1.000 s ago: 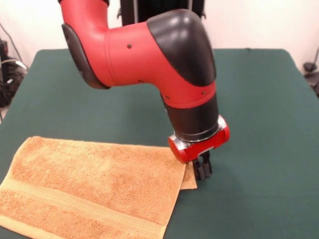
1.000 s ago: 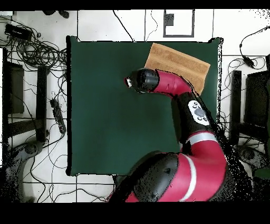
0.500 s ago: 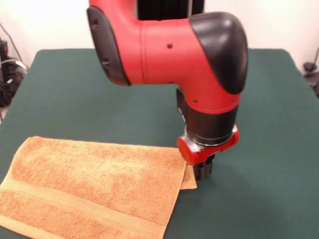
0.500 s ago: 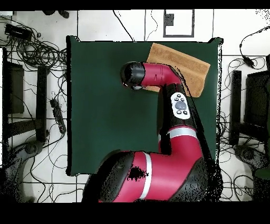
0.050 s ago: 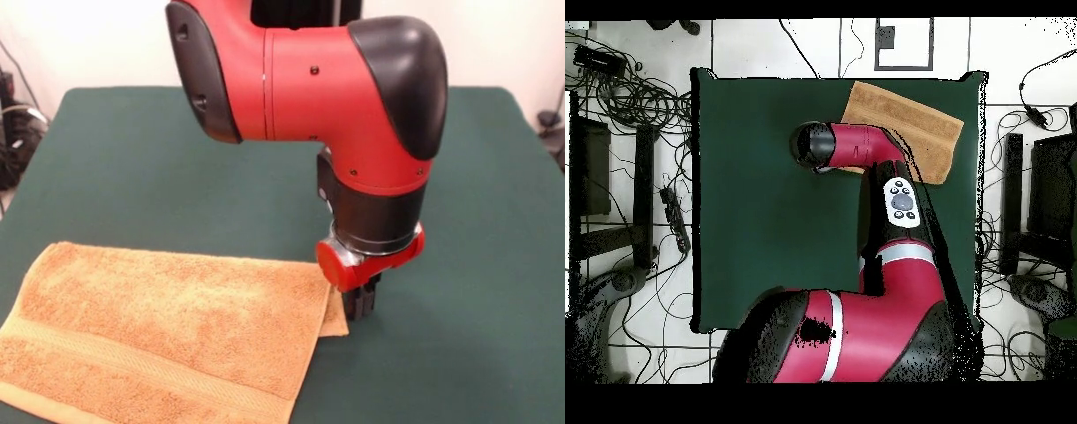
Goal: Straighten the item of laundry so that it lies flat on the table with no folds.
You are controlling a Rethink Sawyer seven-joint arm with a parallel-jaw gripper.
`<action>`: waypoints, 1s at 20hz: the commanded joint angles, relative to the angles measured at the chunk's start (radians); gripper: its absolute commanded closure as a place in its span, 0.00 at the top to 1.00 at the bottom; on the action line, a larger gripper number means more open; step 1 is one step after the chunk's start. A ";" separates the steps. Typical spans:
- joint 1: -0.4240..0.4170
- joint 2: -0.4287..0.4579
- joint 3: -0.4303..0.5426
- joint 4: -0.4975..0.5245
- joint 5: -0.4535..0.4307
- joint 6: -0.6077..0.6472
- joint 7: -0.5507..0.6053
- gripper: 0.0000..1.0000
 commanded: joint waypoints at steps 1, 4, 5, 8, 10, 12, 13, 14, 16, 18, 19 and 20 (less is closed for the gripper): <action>0.020 0.043 -0.022 0.141 0.002 -0.109 0.289 0.00; 0.024 0.039 -0.024 0.144 0.010 -0.127 0.290 0.00; 0.029 0.039 -0.027 0.137 0.015 -0.121 0.291 0.00; 0.038 0.036 -0.039 0.125 0.027 -0.099 0.288 0.00; 0.048 0.039 -0.049 0.111 0.028 -0.090 0.287 0.00; 0.062 0.036 -0.062 0.098 0.027 -0.087 0.296 0.00; 0.068 0.035 -0.068 0.091 0.027 -0.086 0.300 0.00; 0.073 0.030 -0.075 0.097 0.025 -0.088 0.306 0.00; 0.076 0.020 -0.082 0.116 0.022 -0.083 0.299 0.00; 0.067 0.009 -0.073 0.151 0.017 -0.102 0.277 0.00; 0.058 0.000 -0.062 0.179 0.015 -0.132 0.269 0.00; 0.049 -0.008 -0.052 0.207 0.013 -0.163 0.261 0.00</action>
